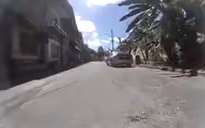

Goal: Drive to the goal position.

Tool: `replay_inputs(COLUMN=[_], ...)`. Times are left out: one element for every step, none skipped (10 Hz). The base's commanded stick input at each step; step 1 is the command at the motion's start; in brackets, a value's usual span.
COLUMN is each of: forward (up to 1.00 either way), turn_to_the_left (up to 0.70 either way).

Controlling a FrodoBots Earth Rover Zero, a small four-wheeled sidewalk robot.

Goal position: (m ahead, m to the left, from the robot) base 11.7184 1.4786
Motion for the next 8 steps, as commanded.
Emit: replay_inputs(forward=[1.00,1.00,1.00,1.00,1.00,1.00,1.00,1.00], turn_to_the_left=[0.00,0.00,0.00,0.09,0.18,0.14,-0.06,-0.31])
